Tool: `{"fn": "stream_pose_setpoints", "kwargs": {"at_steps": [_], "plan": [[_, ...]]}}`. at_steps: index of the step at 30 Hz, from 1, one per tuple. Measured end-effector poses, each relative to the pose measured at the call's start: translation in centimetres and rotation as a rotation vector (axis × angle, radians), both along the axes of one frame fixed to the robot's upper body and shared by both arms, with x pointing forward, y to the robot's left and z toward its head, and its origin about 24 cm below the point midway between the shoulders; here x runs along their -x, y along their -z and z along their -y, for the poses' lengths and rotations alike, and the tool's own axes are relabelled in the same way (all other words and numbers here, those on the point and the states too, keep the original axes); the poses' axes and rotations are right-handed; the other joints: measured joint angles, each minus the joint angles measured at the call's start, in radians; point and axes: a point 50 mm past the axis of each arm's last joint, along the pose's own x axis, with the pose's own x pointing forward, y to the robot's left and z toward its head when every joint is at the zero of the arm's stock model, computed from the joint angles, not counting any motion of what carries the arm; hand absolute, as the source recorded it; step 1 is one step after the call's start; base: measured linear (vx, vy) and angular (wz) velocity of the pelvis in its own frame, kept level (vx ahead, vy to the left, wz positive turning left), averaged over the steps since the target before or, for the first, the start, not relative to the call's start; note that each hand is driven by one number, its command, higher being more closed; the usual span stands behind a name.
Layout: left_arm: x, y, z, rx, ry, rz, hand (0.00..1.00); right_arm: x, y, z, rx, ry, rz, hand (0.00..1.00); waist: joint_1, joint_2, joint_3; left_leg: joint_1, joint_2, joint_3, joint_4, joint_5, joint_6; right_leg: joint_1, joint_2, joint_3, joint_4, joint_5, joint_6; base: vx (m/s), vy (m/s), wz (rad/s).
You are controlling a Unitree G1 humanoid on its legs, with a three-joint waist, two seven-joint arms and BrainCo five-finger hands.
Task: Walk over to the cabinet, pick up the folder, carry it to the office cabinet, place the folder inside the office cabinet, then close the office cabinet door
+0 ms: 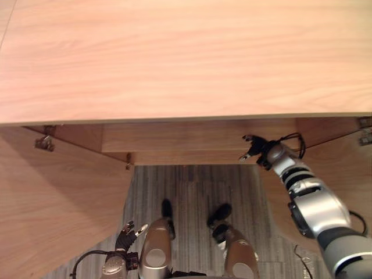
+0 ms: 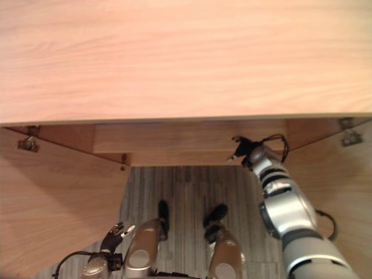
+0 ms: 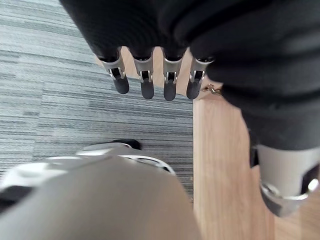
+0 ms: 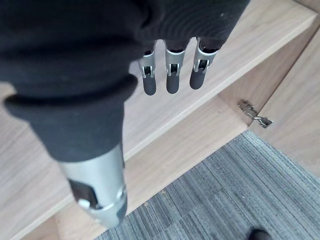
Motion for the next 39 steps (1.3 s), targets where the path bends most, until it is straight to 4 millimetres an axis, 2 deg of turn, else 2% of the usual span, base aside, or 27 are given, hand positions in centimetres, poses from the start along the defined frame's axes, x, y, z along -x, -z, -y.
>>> {"fn": "stream_pose_setpoints", "kwargs": {"at_steps": [2, 3, 5, 7, 8, 10, 11, 12, 14, 15, 16, 17, 18, 19, 21, 23, 24, 29, 33, 37, 39], "plan": [[0.2, 0.1, -0.4, -0.012, -0.007, -0.011, 0.0, 1.1, 2.3, -1.0, -0.03, -0.017, -0.053, 0.0, -0.003, -0.027, -0.033, 0.031, 0.004, 0.03, -0.024, 0.002, 0.0, 0.03, 0.033, 0.022, -0.081, 0.038, -0.001, 0.03, -0.078, -0.44], [0.3, 0.2, -0.6, -0.013, -0.014, -0.016, 0.0, 2.6, 4.8, -2.0, -0.062, -0.028, -0.115, 0.0, -0.006, -0.046, -0.072, 0.053, 0.004, 0.05, -0.04, 0.001, -0.001, 0.052, 0.052, 0.041, -0.137, 0.064, 0.001, 0.02, -0.064, -0.45], [0.1, 0.2, -0.5, -0.016, -0.01, -0.017, 0.0, 4.4, 7.4, -3.4, -0.107, -0.039, -0.183, 0.0, -0.016, -0.055, -0.1, 0.077, 0.005, 0.069, -0.047, -0.003, -0.006, 0.071, 0.062, 0.06, -0.161, 0.074, 0.005, 0.03, -0.017, -0.38], [-0.2, 0.0, -0.6, -0.025, -0.02, -0.009, 0.0, 7.7, 11.4, -6.0, -0.209, -0.028, -0.287, 0.0, -0.024, -0.063, -0.137, 0.114, 0.009, 0.103, -0.061, -0.008, -0.012, 0.082, 0.074, 0.095, -0.172, 0.078, 0.004, 0.01, 0.005, -0.44], [-0.3, 0.0, -0.7, -0.024, -0.027, -0.005, 0.0, 8.7, 12.3, -6.5, -0.237, -0.007, -0.311, 0.0, -0.027, -0.062, -0.147, 0.117, 0.01, 0.106, -0.065, -0.008, -0.012, 0.082, 0.076, 0.099, -0.173, 0.078, 0.005, 0.0, -0.007, -0.33], [-0.9, -0.3, -0.8, -0.035, -0.043, 0.011, 0.0, 12.3, 15.5, -8.2, -0.318, 0.091, -0.406, 0.0, -0.037, -0.062, -0.172, 0.141, 0.014, 0.128, -0.082, -0.008, -0.012, 0.082, 0.085, 0.125, -0.175, 0.081, 0.009, -0.01, -0.017, -0.3], [-0.9, -0.3, -0.7, -0.035, -0.051, 0.011, 0.0, 13.2, 16.1, -8.4, -0.337, 0.118, -0.43, 0.0, -0.042, -0.062, -0.182, 0.142, 0.018, 0.131, -0.084, -0.008, -0.012, 0.082, 0.088, 0.131, -0.179, 0.084, 0.013, -0.01, -0.028, -0.24], [-0.9, -0.2, -0.6, -0.045, -0.054, 0.005, 0.0, 14.9, 17.2, -8.7, -0.354, 0.165, -0.465, 0.0, -0.055, -0.062, -0.204, 0.142, 0.02, 0.137, -0.091, -0.008, -0.012, 0.08, 0.093, 0.147, -0.189, 0.09, 0.022, 0.0, -0.021, -0.17], [-0.6, 0.1, -0.3, -0.047, -0.071, -0.009, 0.0, 17.3, 18.6, -8.1, -0.399, 0.286, -0.492, 0.0, -0.067, -0.061, -0.22, 0.159, 0.021, 0.149, -0.096, -0.009, -0.013, 0.086, 0.098, 0.168, -0.189, 0.091, 0.023, 0.01, -0.007, -0.24], [0.1, 0.7, -0.3, -0.047, -0.095, -0.046, 0.0, 19.2, 19.5, -7.3, -0.446, 0.414, -0.502, 0.0, -0.071, -0.059, -0.232, 0.175, 0.025, 0.169, -0.089, -0.018, -0.014, 0.089, 0.102, 0.194, -0.189, 0.091, 0.024, 0.03, 0.017, -0.52], [1.1, 1.3, -0.4, -0.052, -0.134, -0.09, 0.0, 20.7, 20.1, -6.4, -0.485, 0.547, -0.491, 0.0, -0.076, -0.054, -0.235, 0.18, 0.039, 0.186, -0.042, -0.052, -0.015, 0.096, 0.113, 0.226, -0.188, 0.091, 0.024, 0.03, 0.017, -0.68], [1.6, 1.6, -0.3, -0.05, -0.154, -0.109, 0.0, 21.5, 20.4, -6.0, -0.5, 0.604, -0.489, 0.0, -0.075, -0.049, -0.238, 0.174, 0.049, 0.185, -0.001, -0.078, -0.011, 0.096, 0.123, 0.247, -0.188, 0.089, 0.026, 0.03, 0.04, -1.04], [2.8, 2.1, -0.1, -0.041, -0.195, -0.147, 0.0, 23.1, 20.9, -5.2, -0.527, 0.724, -0.482, 0.0, -0.071, -0.038, -0.243, 0.165, 0.064, 0.116, 0.074, -0.132, -0.006, 0.095, 0.147, 0.295, -0.188, 0.087, 0.029, 0.0, 0.044, -1.28], [3.9, 2.7, 0.3, -0.016, -0.243, -0.183, 0.0, 24.5, 21.3, -4.5, -0.548, 0.819, -0.477, 0.0, -0.07, -0.021, -0.25, 0.155, 0.063, -0.006, 0.114, -0.177, -0.014, 0.091, 0.17, 0.342, -0.188, 0.088, 0.028, 0.0, 0.061, -1.3], [4.5, 3.2, 1.0, 0.015, -0.282, -0.214, 0.0, 26.0, 21.5, -3.0, -0.584, 0.95, -0.45, 0.0, -0.079, 0.001, -0.261, 0.163, 0.053, -0.106, 0.14, -0.222, -0.041, 0.087, 0.191, 0.391, -0.188, 0.091, 0.026, 0.0, 0.094, -0.86], [4.4, 3.4, 1.7, 0.037, -0.282, -0.224, 0.0, 26.6, 21.6, -2.7, -0.624, 1.019, -0.434, 0.0, -0.081, 0.002, -0.261, 0.188, 0.031, -0.138, 0.139, -0.243, -0.04, 0.093, 0.191, 0.439, -0.188, 0.098, 0.024, -0.02, 0.138, -0.5], [4.4, 3.5, 1.8, 0.042, -0.28, -0.231, 0.0, 26.7, 21.6, -2.7, -0.632, 1.035, -0.432, 0.0, -0.082, 0.004, -0.261, 0.205, 0.02, -0.135, 0.134, -0.255, -0.048, 0.098, 0.187, 0.463, -0.189, 0.109, 0.028, -0.04, 0.139, -0.39], [4.4, 4.0, 2.2, 0.056, -0.259, -0.271, 0.0, 26.9, 21.5, -2.3, -0.677, 1.07, -0.404, 0.0, -0.09, 0.011, -0.276, 0.291, -0.025, -0.036, 0.074, -0.254, -0.037, 0.106, 0.162, 0.567, -0.189, 0.134, 0.047, -0.03, 0.149, -0.51], [2.3, 3.6, 3.1, 0.028, -0.144, -0.24, 0.0, 27.3, 21.4, -2.1, -0.76, 1.161, -0.352, 0.0, -0.118, 0.007, -0.274, 0.319, -0.066, -0.008, 0.011, -0.228, -0.013, 0.091, 0.135, 0.593, -0.188, 0.148, 0.054, 0.01, 0.072, -0.17], [0.4, 3.1, 4.5, 0.082, -0.152, -0.184, 0.0, 27.6, 21.4, -2.1, -0.788, 1.204, -0.333, 0.0, -0.126, 0.001, -0.27, 0.351, -0.081, 0.005, -0.031, -0.217, 0.0, 0.092, 0.128, 0.603, -0.17, 0.148, 0.058, 0.03, 0.061, -0.04], [0.5, 3.1, 4.3, 0.074, -0.15, -0.185, 0.0, 27.4, 21.3, -2.1, -0.791, 1.202, -0.323, 0.0, -0.125, -0.005, -0.266, 0.372, -0.082, 0.032, -0.044, -0.217, 0.0, 0.091, 0.133, 0.624, -0.165, 0.147, 0.059, 0.03, 0.066, -0.34]]}}
